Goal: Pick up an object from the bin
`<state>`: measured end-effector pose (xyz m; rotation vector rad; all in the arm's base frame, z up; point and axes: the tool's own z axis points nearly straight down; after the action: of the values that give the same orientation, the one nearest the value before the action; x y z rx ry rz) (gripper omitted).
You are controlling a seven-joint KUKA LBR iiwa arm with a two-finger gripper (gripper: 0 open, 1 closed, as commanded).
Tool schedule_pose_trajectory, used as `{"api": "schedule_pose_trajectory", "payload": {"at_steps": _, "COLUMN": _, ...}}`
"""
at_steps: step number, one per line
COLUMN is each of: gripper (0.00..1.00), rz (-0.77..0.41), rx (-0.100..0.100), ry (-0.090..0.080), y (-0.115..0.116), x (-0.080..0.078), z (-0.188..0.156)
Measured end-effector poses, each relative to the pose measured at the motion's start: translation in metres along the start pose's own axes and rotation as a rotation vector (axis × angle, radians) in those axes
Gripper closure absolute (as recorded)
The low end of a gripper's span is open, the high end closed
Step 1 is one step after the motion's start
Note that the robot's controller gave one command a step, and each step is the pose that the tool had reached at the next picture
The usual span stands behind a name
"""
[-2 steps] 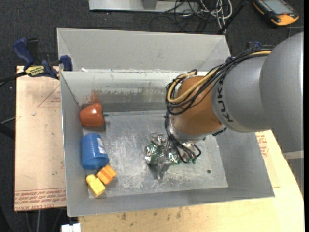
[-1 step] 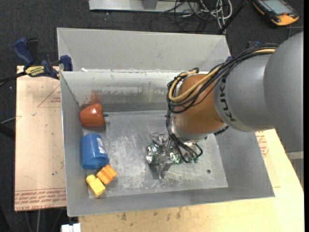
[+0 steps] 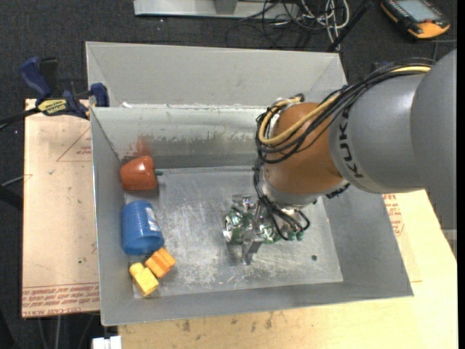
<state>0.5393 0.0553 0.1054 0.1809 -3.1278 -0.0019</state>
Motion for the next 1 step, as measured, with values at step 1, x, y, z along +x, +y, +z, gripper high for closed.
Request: {"api": "schedule_pose_trajectory", "payload": {"at_steps": 1, "gripper": 1.00, "rz": 0.000, "rx": 0.001, "ry": -0.005, "y": 0.0000, "x": -0.0014, "z": -0.0232}}
